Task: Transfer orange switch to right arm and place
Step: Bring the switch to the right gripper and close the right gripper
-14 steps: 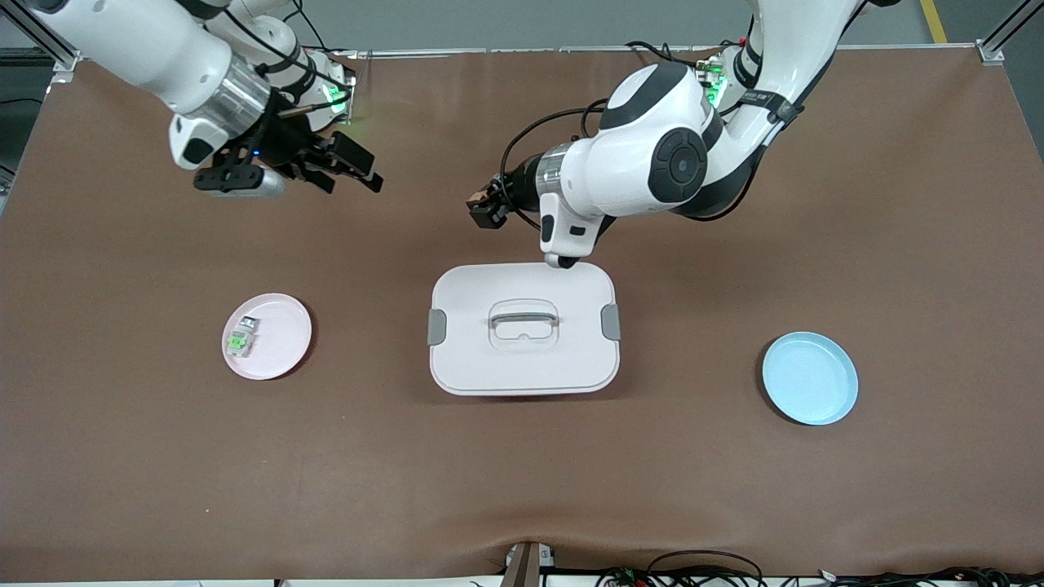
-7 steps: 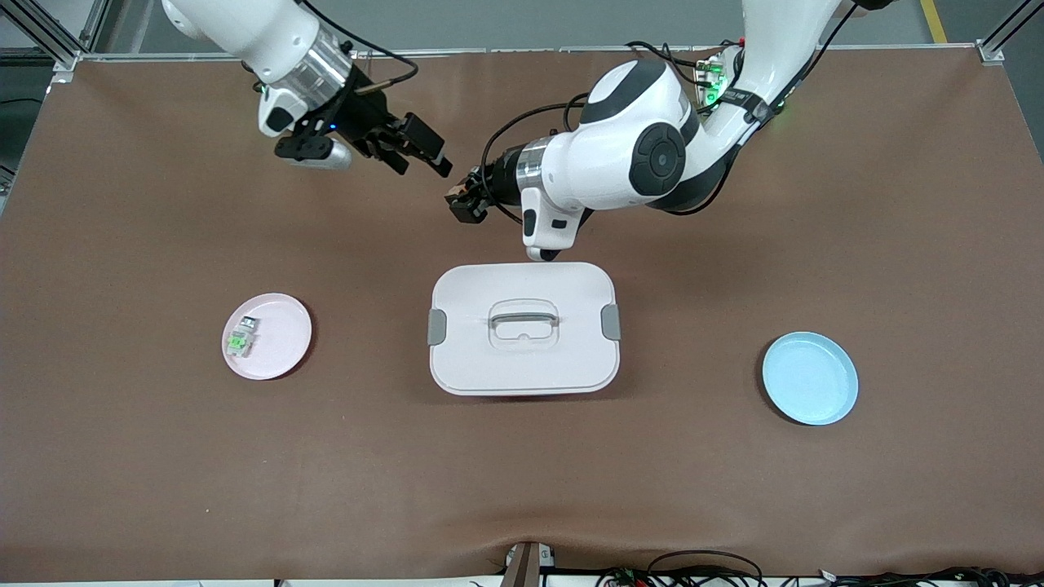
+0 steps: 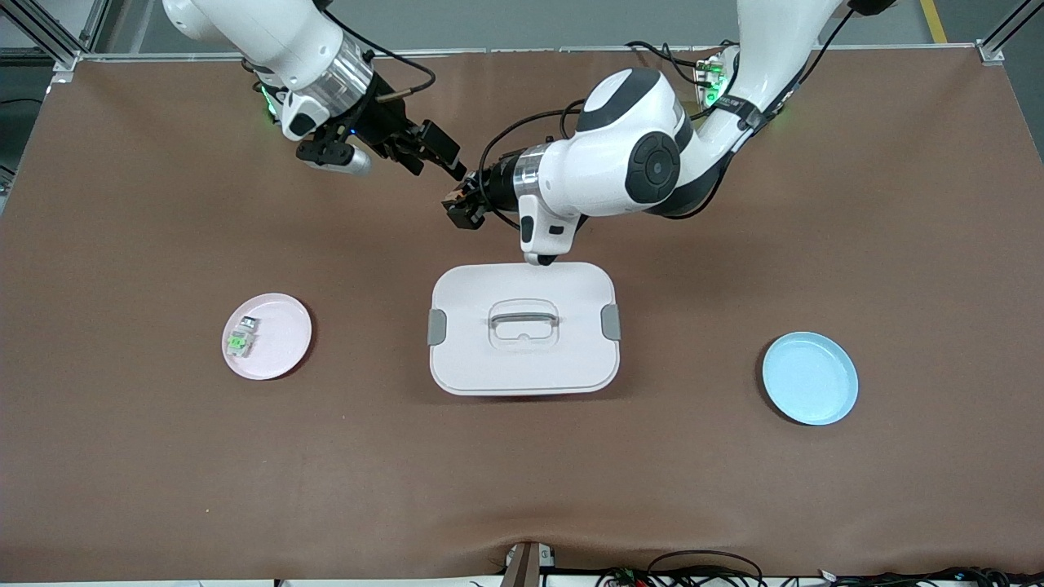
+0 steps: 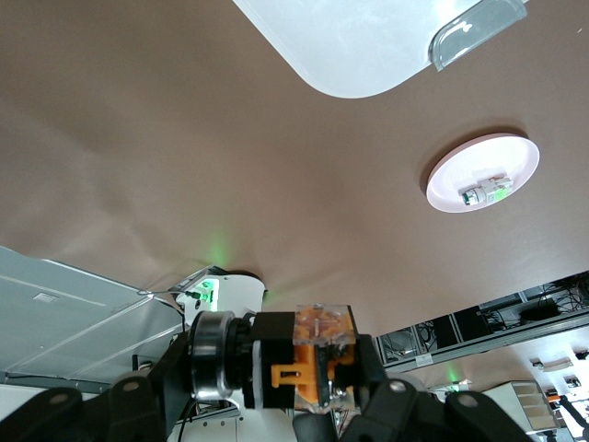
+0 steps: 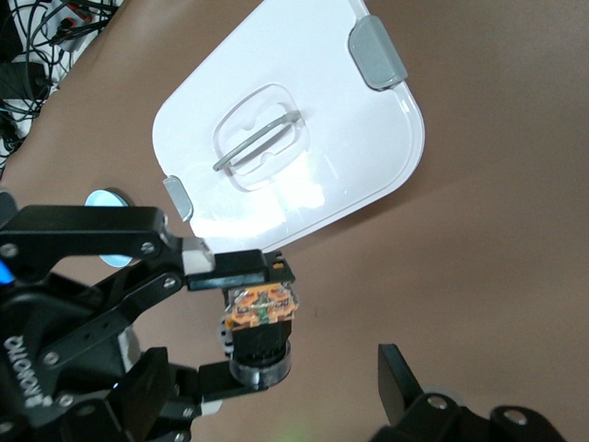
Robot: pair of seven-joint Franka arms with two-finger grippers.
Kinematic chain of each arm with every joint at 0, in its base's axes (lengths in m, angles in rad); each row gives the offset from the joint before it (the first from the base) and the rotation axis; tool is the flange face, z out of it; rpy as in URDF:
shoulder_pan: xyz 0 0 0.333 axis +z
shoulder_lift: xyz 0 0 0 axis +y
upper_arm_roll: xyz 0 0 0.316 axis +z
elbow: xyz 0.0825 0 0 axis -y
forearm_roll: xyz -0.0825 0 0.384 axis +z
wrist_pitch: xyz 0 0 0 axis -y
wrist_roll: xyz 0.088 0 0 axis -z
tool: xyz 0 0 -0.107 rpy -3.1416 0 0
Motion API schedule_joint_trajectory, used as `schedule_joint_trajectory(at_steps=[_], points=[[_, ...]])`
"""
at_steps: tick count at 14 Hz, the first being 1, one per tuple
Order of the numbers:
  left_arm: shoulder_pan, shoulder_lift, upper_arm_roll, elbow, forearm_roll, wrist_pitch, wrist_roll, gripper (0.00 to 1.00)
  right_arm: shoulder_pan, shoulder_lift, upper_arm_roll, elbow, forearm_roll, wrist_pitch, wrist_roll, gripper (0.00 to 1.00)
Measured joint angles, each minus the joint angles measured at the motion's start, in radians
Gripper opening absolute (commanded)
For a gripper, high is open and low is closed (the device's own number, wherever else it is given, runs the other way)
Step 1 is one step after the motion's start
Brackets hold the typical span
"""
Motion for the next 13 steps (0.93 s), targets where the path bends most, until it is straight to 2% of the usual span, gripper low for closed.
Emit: schedule_joint_trajectory(at_steps=[8,9,11,13], points=[[-0.005,0.000,0.000,0.005,0.000,0.000,-0.006,0.00,0.036,0.067,0.001,0.000,0.000,0.062,0.003,1.00],[-0.005,0.000,0.000,0.005,0.000,0.000,-0.006,0.00,0.037,0.068,0.001,0.000,0.000,0.064,0.003,0.97],[-0.005,0.000,0.000,0.005,0.000,0.000,-0.006,0.00,0.038,0.068,0.001,0.000,0.000,0.065,0.003,0.62],[-0.004,0.000,0.000,0.005,0.000,0.000,-0.006,0.00,0.038,0.068,0.001,0.000,0.000,0.066,0.003,0.37]])
